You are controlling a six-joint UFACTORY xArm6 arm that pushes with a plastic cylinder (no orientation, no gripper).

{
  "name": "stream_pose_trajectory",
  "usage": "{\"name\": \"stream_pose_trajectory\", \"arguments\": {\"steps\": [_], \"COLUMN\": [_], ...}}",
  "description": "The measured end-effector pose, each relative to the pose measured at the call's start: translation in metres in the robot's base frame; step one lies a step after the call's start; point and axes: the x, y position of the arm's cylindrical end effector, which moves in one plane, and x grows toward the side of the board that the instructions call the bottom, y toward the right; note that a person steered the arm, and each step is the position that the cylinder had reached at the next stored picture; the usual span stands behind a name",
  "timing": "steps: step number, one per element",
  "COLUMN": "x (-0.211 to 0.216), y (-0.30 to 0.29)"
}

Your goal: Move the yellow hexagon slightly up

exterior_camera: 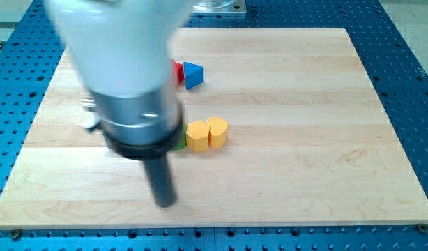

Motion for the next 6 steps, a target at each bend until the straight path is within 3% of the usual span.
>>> {"name": "stream_pose_trajectory", "arguments": {"steps": [1,3,6], "x": [0.000,-0.050,-0.087], "y": [0.007,0.010,0.016]}}
